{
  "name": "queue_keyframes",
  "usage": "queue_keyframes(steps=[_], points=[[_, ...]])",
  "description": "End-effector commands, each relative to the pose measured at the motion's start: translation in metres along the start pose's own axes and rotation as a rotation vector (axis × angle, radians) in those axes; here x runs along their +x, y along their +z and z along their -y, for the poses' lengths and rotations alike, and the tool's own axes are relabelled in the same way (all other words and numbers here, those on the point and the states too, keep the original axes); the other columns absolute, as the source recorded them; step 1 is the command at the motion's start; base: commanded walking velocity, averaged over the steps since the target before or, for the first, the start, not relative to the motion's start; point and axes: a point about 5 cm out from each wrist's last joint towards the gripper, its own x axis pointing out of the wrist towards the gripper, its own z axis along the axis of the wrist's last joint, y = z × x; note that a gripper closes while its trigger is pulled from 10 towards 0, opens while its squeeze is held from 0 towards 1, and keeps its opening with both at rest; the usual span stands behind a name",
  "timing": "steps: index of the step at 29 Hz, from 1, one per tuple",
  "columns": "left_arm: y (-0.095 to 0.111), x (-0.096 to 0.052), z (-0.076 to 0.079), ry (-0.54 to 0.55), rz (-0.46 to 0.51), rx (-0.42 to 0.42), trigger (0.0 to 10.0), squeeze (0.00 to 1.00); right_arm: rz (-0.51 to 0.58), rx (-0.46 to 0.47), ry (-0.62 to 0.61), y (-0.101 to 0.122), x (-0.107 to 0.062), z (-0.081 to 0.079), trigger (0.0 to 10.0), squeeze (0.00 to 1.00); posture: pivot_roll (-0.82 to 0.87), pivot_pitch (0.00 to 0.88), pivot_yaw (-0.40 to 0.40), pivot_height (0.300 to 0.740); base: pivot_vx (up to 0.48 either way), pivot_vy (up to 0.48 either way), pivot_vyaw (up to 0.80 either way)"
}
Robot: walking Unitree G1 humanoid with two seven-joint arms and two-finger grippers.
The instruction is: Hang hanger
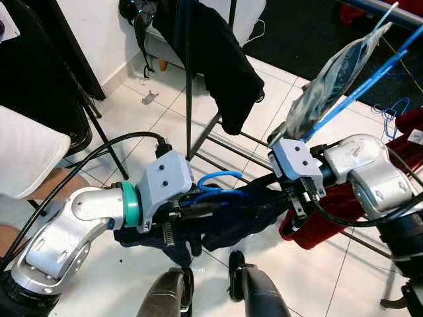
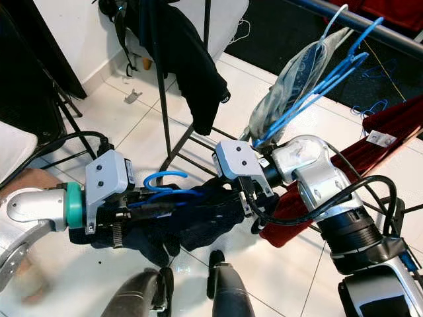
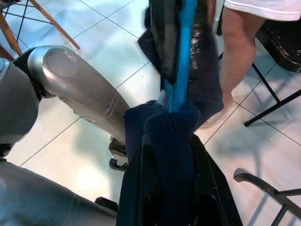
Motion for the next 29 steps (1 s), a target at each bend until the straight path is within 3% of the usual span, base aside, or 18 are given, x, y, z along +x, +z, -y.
queue_keyframes(steps=[1,14,15,16,17,22,29], points=[[-0.007,0.001,0.003,-0.017,-0.031,-0.021,0.0,0.00,0.009,-0.028,0.007,0.003,-0.001,0.000,0.0,0.00,-0.06,0.197,0.066,0.740,0.000,0.000,0.00],[-0.012,0.000,-0.002,0.044,-0.059,-0.029,0.0,0.00,0.016,-0.025,-0.014,0.002,-0.002,-0.001,0.0,0.00,-0.06,0.204,0.066,0.740,0.000,0.000,0.00],[-0.012,0.000,-0.002,0.048,-0.057,-0.031,0.0,0.00,0.025,-0.021,-0.036,0.002,-0.001,-0.001,10.0,0.00,-0.07,0.208,0.066,0.740,0.000,0.000,0.00],[-0.012,0.000,-0.002,0.048,-0.057,-0.031,0.0,0.00,0.025,-0.021,-0.036,0.002,-0.001,-0.001,10.0,0.00,-0.07,0.208,0.066,0.740,0.000,0.000,0.00],[-0.013,0.000,-0.003,0.052,-0.056,-0.033,0.0,0.00,0.037,-0.014,-0.071,0.002,0.000,0.001,10.0,1.00,-0.07,0.208,0.066,0.740,0.000,0.000,0.00],[-0.014,0.001,-0.003,0.075,-0.054,-0.046,0.0,0.00,0.082,0.040,-0.124,0.007,-0.005,0.001,10.0,1.00,-0.07,0.216,0.063,0.740,0.000,0.000,0.00],[-0.017,0.001,-0.003,0.105,-0.058,-0.064,0.0,0.00,0.171,0.151,-0.153,0.013,-0.020,-0.011,10.0,1.00,-0.07,0.230,0.065,0.740,0.000,0.000,0.00]])
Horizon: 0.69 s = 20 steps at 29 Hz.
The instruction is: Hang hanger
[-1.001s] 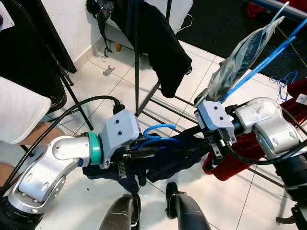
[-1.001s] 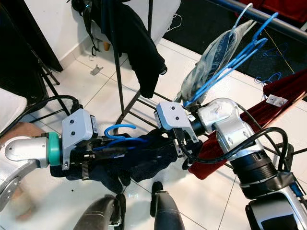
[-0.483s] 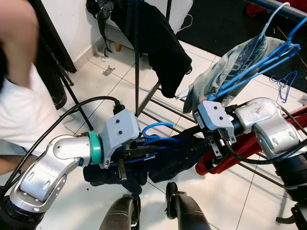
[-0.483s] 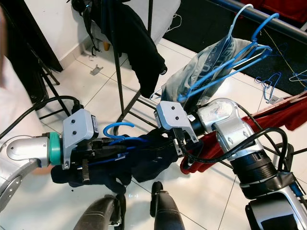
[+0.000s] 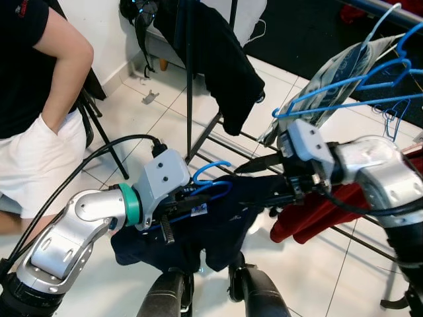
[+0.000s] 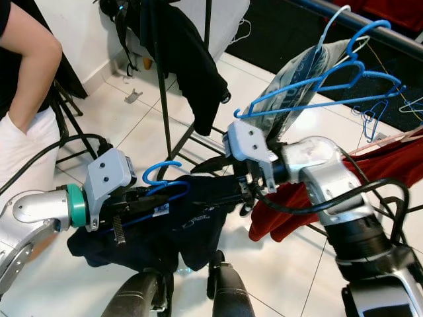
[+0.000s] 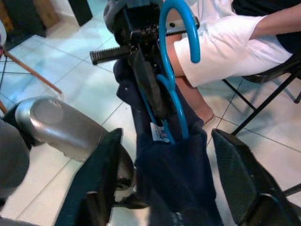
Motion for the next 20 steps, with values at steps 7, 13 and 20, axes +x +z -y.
queue_keyframes(steps=[7,13,20], points=[[0.000,-0.001,0.005,0.048,0.029,-0.061,7.1,0.00,0.266,0.127,-0.133,0.020,-0.021,-0.015,10.0,0.00,-0.07,0.249,0.062,0.740,0.000,0.000,0.00],[0.005,-0.005,0.006,0.106,0.079,-0.135,10.0,0.00,0.459,0.185,-0.361,0.020,-0.021,-0.016,10.0,0.00,-0.07,0.255,0.072,0.740,0.000,0.000,0.00],[0.011,-0.024,0.004,0.200,0.147,-0.243,10.0,0.00,0.630,0.420,-0.808,-0.018,0.003,-0.020,10.0,0.00,-0.05,0.256,0.079,0.740,0.000,0.000,0.00]])
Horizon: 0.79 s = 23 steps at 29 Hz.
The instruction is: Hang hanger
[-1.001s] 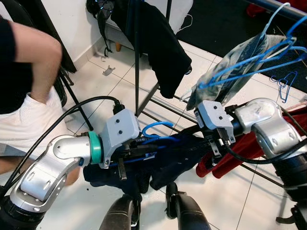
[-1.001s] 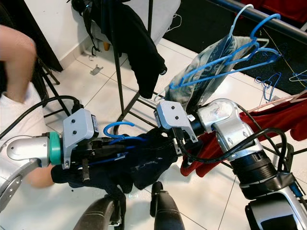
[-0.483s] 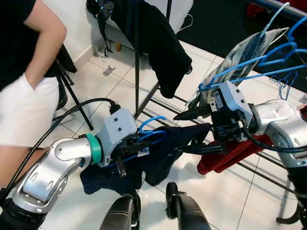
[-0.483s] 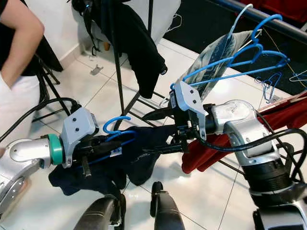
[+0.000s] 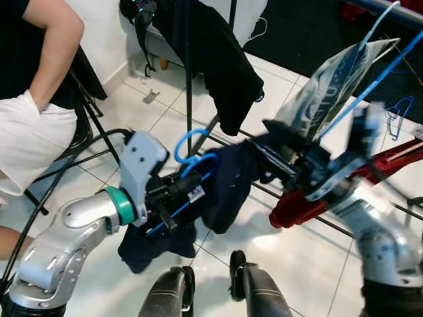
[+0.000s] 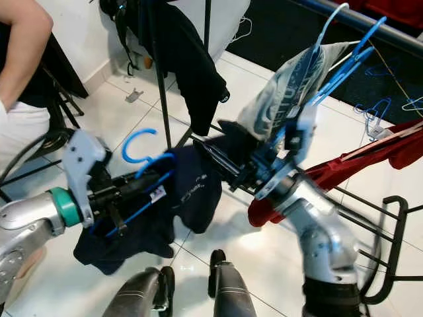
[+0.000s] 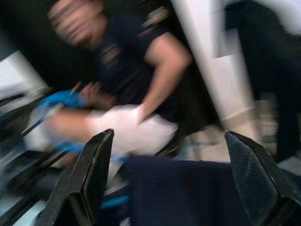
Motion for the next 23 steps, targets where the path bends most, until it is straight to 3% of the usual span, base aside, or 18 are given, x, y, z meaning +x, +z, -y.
queue_keyframes(steps=[1,2,4,6,7,8,10,11,12,13,15,17,18,19,23], points=[[0.002,-0.002,0.005,-0.025,0.013,-0.005,10.0,0.00,0.009,-0.023,-0.038,0.003,-0.004,0.002,10.0,0.00,-0.05,0.256,0.079,0.740,0.000,0.000,0.00],[0.000,-0.008,0.008,-0.043,0.001,-0.001,10.0,0.00,0.036,0.005,-0.105,-0.002,-0.002,0.002,10.0,0.00,-0.05,0.254,0.082,0.740,0.000,0.000,0.00],[0.000,-0.008,0.008,-0.043,0.001,-0.001,10.0,0.00,0.036,0.005,-0.105,-0.002,-0.002,0.002,10.0,0.00,-0.05,0.254,0.082,0.740,0.000,0.000,0.00],[-0.008,-0.015,0.013,-0.060,-0.042,0.023,10.0,0.00,0.113,0.046,-0.207,-0.005,0.023,0.004,10.0,0.00,-0.03,0.243,0.081,0.740,0.000,0.000,0.00],[-0.008,-0.015,0.013,-0.060,-0.042,0.023,10.0,0.00,0.113,0.046,-0.207,-0.005,0.023,0.004,10.0,0.00,-0.03,0.243,0.081,0.740,0.000,0.000,0.00],[-0.011,-0.015,0.012,-0.044,-0.058,0.030,10.0,0.00,0.129,0.057,-0.224,-0.003,0.037,0.004,10.0,0.00,-0.03,0.239,0.081,0.740,0.000,0.000,0.00],[-0.011,-0.015,0.012,-0.044,-0.058,0.030,10.0,0.00,0.129,0.057,-0.224,-0.003,0.037,0.004,10.0,0.00,-0.03,0.239,0.081,0.740,0.000,0.000,0.00],[-0.012,-0.015,0.011,-0.034,-0.065,0.035,10.0,0.00,0.135,0.067,-0.231,-0.002,0.050,0.005,10.0,0.00,-0.02,0.238,0.081,0.740,0.000,0.000,0.00],[-0.012,-0.015,0.011,-0.034,-0.065,0.035,10.0,0.00,0.135,0.067,-0.231,-0.002,0.050,0.005,10.0,0.00,-0.02,0.238,0.081,0.740,0.000,0.000,0.00],[-0.014,-0.019,0.015,-0.054,-0.082,0.037,10.0,0.00,0.147,0.083,-0.253,0.002,0.066,0.009,10.0,0.00,-0.01,0.238,0.081,0.740,0.000,0.000,0.00],[-0.014,-0.019,0.015,-0.054,-0.082,0.037,10.0,0.00,0.147,0.083,-0.253,0.002,0.066,0.009,10.0,0.00,-0.01,0.238,0.081,0.740,0.000,0.000,0.00],[-0.018,-0.026,0.018,-0.052,-0.113,0.037,10.0,0.00,0.191,0.167,-0.345,0.010,0.095,0.027,10.0,0.00,0.01,0.232,0.079,0.740,0.000,0.000,0.00],[-0.018,-0.026,0.018,-0.052,-0.113,0.037,10.0,0.00,0.191,0.167,-0.345,0.010,0.095,0.027,10.0,0.00,0.01,0.232,0.079,0.740,0.000,0.000,0.00],[-0.019,-0.026,0.015,-0.014,-0.117,0.034,10.0,0.00,0.207,0.241,-0.424,0.011,0.105,0.039,10.0,0.00,0.02,0.230,0.077,0.740,0.000,0.000,0.00],[-0.019,-0.025,0.011,0.023,-0.115,0.031,10.0,0.00,0.211,0.283,-0.477,0.010,0.111,0.047,10.0,0.00,0.02,0.230,0.077,0.740,0.000,0.000,0.00]])
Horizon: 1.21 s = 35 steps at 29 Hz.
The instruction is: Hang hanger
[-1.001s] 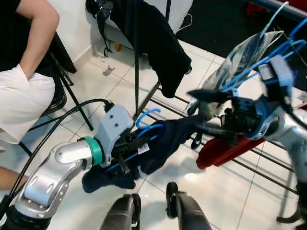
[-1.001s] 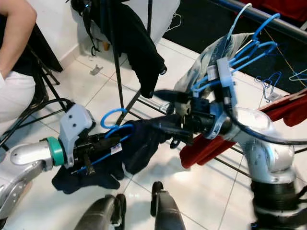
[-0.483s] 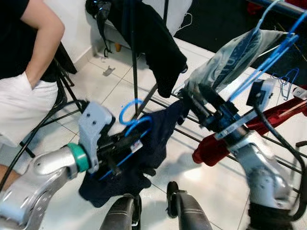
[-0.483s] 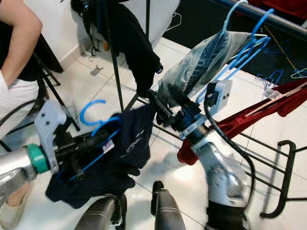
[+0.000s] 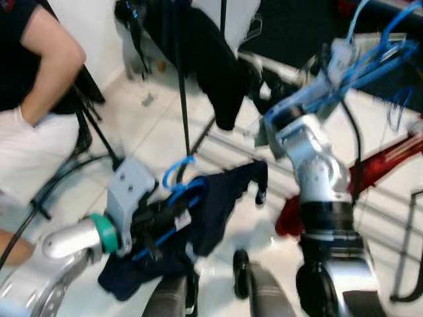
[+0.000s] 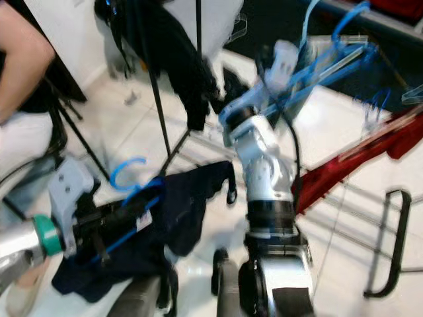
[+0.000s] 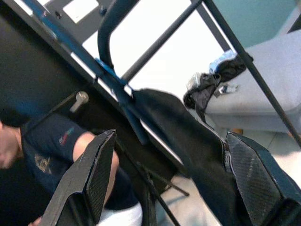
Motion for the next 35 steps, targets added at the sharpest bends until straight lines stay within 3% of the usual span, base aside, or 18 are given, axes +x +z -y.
queue_keyframes(steps=[1,5,10,13,14,15,17,18,20,21,22,25,35], points=[[0.003,-0.001,-0.002,0.046,0.013,0.006,10.0,0.00,-0.036,0.058,-0.142,-0.013,0.004,0.017,10.0,0.00,0.02,0.225,0.073,0.740,0.000,0.000,0.00],[0.007,0.003,-0.006,0.081,0.031,0.006,10.0,0.00,-0.056,0.052,-0.277,-0.013,0.023,0.021,10.0,0.00,0.03,0.221,0.071,0.740,0.000,0.000,0.00],[0.008,0.005,-0.006,0.082,0.039,0.008,10.0,0.00,-0.065,0.023,-0.326,-0.009,0.032,0.020,10.0,0.00,0.03,0.218,0.069,0.740,0.000,0.000,0.00],[0.009,0.006,-0.005,0.083,0.044,0.008,10.0,0.00,-0.046,-0.071,-0.364,0.000,0.040,0.020,10.0,0.00,0.03,0.217,0.064,0.740,0.000,0.000,0.00],[0.009,0.007,-0.004,0.086,0.046,0.007,10.0,0.00,-0.004,-0.158,-0.370,0.013,0.045,0.019,10.0,0.00,0.04,0.213,0.057,0.740,0.000,0.000,0.00],[0.009,0.007,-0.004,0.086,0.046,0.007,10.0,0.00,-0.004,-0.158,-0.370,0.013,0.045,0.019,10.0,0.00,0.04,0.213,0.057,0.740,0.000,0.000,0.00],[0.009,0.007,-0.003,0.092,0.049,0.004,10.0,0.00,0.074,-0.304,-0.361,0.033,0.050,0.014,10.0,0.00,0.03,0.212,0.056,0.740,0.000,0.000,0.00],[0.009,0.007,-0.003,0.092,0.049,0.004,10.0,0.00,0.074,-0.304,-0.361,0.033,0.050,0.014,10.0,0.00,0.03,0.212,0.056,0.740,0.000,0.000,0.00],[0.008,0.008,-0.003,0.095,0.049,0.000,10.0,0.00,0.127,-0.419,-0.356,0.043,0.052,0.010,10.0,0.00,0.03,0.212,0.056,0.740,0.000,0.000,0.00],[0.008,0.010,-0.002,0.093,0.049,-0.002,10.0,0.00,0.155,-0.494,-0.368,0.045,0.051,0.010,10.0,0.00,0.02,0.212,0.058,0.740,0.000,0.000,0.00],[0.008,0.010,-0.002,0.093,0.049,-0.002,10.0,0.00,0.155,-0.494,-0.368,0.045,0.051,0.010,10.0,0.00,0.02,0.212,0.058,0.740,0.000,0.000,0.00],[0.008,0.011,-0.002,0.085,0.050,-0.003,10.0,0.00,0.222,-0.632,-0.420,0.048,0.043,0.015,10.0,0.00,0.01,0.208,0.066,0.740,0.000,0.000,0.00],[0.008,0.015,-0.003,0.067,0.050,-0.001,10.0,0.00,0.291,-0.719,-0.527,0.052,0.018,0.041,10.0,0.00,-0.01,0.203,0.078,0.740,0.000,0.000,0.00]])
